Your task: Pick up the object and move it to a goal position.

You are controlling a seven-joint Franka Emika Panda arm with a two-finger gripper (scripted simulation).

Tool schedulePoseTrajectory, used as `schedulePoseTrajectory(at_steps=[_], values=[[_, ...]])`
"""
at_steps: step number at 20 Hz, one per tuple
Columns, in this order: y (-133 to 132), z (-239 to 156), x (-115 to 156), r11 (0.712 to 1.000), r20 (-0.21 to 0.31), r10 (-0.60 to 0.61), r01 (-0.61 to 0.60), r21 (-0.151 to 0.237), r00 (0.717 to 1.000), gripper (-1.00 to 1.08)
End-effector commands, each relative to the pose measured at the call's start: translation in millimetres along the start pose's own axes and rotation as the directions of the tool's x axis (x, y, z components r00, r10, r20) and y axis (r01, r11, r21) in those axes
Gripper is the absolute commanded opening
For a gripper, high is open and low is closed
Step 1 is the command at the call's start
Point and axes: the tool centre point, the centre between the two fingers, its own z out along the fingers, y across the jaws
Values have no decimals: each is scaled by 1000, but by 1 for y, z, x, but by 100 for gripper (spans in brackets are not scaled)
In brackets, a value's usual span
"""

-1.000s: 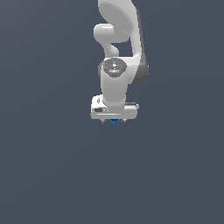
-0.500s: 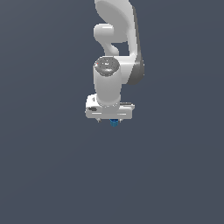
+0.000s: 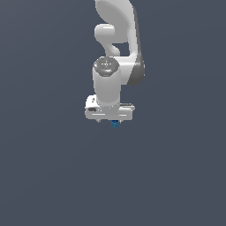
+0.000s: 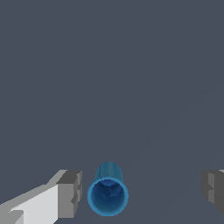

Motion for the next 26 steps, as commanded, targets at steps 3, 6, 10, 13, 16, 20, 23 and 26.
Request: schedulePoseTrajectory(at_steps=[3, 6, 10, 13, 16, 20, 23, 26], values=[[-2, 5, -4, 1000, -2, 23, -23, 0, 1000, 100], [-5, 10, -9, 999, -4, 52, -52, 0, 999, 100], [-9, 21, -19, 994, -9, 107, -107, 0, 994, 100], [-13, 30, -28, 987, -14, 160, -160, 1, 987, 100], [-17, 41, -41, 975, -20, 223, -223, 2, 975, 100], [-22, 53, -55, 956, -26, 294, -294, 5, 955, 100], [-24, 60, -64, 942, -30, 335, -335, 6, 942, 100], [-25, 65, -71, 931, -33, 365, -365, 8, 931, 100]])
